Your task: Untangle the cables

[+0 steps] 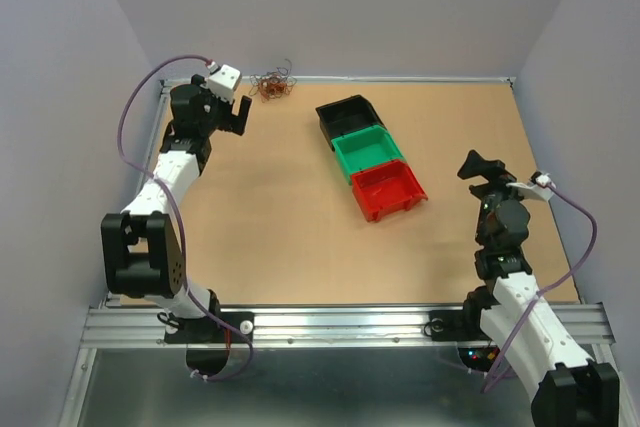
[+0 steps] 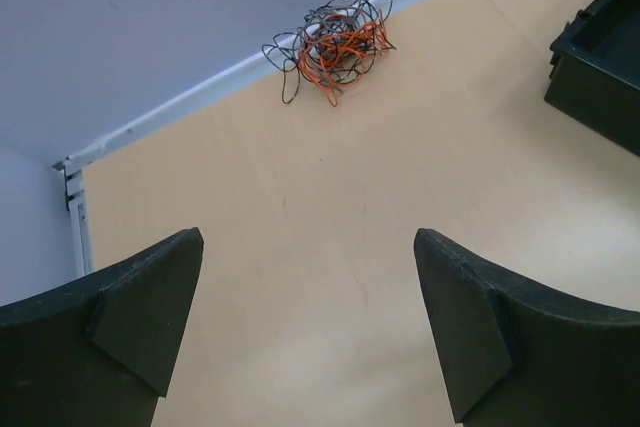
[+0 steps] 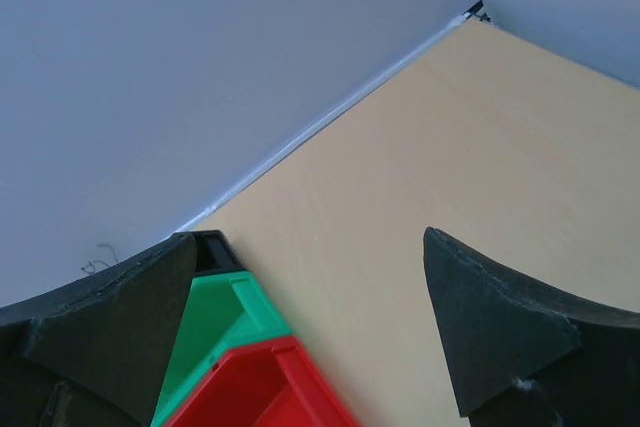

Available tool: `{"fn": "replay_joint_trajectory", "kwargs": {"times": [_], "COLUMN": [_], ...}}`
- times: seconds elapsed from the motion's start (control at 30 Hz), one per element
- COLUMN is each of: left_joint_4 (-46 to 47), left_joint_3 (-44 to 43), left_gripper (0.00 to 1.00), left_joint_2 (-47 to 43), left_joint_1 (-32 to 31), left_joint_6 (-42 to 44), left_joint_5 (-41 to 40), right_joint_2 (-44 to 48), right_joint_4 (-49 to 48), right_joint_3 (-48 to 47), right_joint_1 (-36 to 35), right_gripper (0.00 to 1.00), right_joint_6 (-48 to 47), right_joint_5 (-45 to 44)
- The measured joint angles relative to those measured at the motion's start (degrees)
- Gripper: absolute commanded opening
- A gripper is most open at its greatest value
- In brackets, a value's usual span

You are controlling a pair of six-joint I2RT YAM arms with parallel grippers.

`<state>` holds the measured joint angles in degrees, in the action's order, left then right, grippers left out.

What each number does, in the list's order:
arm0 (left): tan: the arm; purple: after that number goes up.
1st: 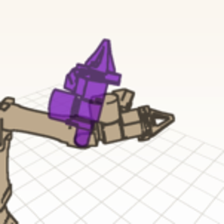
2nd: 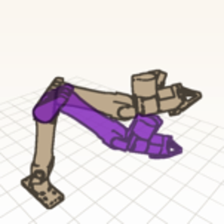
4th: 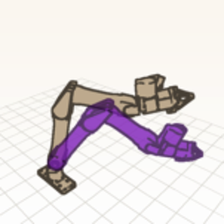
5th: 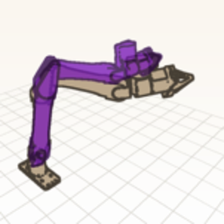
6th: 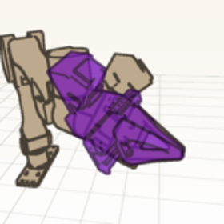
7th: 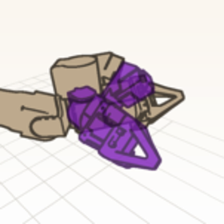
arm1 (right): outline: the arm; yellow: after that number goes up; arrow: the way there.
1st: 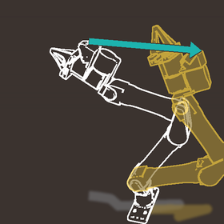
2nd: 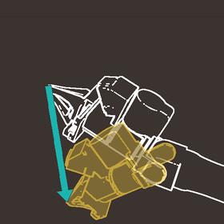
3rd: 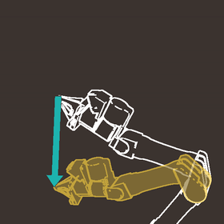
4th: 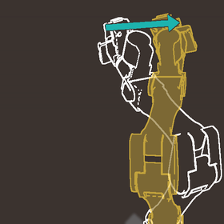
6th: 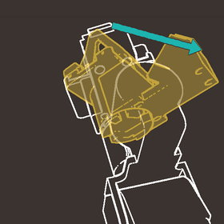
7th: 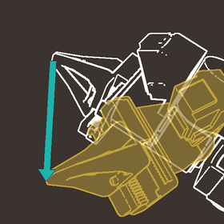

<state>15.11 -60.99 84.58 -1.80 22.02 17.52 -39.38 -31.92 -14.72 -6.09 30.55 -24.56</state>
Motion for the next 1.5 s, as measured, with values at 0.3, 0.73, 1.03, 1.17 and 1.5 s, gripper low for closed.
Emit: {"fn": "replay_joint_trajectory", "kwargs": {"times": [0.3,0.73,1.03,1.17,1.5], "left_joint_4": [-7.2,-23.2,-22.3,-21.1,-17.0], "left_joint_3": [-32.4,-63.8,-70.5,-76.8,-67.6], "left_gripper": [0.99,0.99,0.99,0.85,0.00], "left_joint_2": [25.7,58.5,64.6,69.1,65.4], "left_joint_1": [-0.5,-5.7,-7.5,-7.9,-9.9], "left_joint_6": [-1.9,-3.7,-4.7,-4.7,-3.5], "left_joint_5": [-3.0,-10.1,-12.3,-15.9,-19.6], "right_joint_2": [1.2,-2.2,0.5,1.9,0.7], "right_joint_4": [8.9,10.9,6.8,3.1,-2.8], "right_joint_3": [-3.7,-7.3,-6.9,-3.9,1.9], "right_joint_1": [0.0,0.0,0.0,0.0,0.0], "right_gripper": [1.00,1.00,1.00,1.00,0.97], "right_joint_6": [-0.9,-3.3,-1.3,0.2,4.8], "right_joint_5": [3.3,12.1,17.5,19.3,25.4]}}
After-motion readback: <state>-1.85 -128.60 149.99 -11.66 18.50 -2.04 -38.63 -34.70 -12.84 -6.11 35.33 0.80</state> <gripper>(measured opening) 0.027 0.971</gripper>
